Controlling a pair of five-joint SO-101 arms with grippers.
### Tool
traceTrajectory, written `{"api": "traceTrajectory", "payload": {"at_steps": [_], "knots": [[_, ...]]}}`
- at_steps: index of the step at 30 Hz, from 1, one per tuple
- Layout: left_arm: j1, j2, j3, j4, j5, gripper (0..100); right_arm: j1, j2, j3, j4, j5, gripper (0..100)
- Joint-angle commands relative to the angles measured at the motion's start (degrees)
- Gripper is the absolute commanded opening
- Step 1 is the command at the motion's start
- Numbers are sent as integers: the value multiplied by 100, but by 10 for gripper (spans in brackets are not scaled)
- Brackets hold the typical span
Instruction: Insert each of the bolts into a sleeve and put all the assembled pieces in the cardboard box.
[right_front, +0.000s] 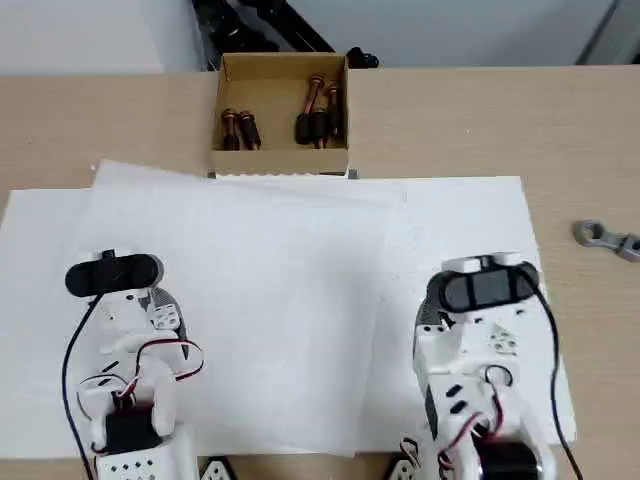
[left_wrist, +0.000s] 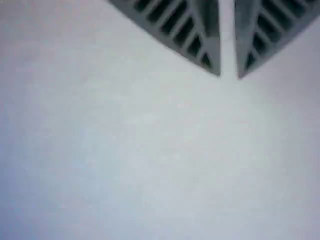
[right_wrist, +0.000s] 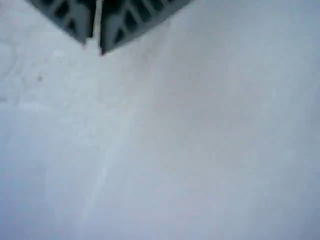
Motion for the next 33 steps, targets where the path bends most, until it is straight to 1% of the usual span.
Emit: {"api": "traceTrajectory", "payload": {"at_steps": [1, 3, 6, 11, 33], "knots": [[44, -53, -22, -26, 53, 6, 110, -31, 484, -242, -18, 4], [35, -53, -84, 132, 62, 6, 110, -31, 1020, -356, -26, 4], [35, -53, -101, 141, 53, 6, 119, -31, 1688, -593, -53, 4], [35, -53, -101, 149, 62, 6, 119, -31, 2145, -716, -62, 4], [35, -53, -101, 141, 62, 6, 101, -31, 2198, -743, -44, 4]]}}
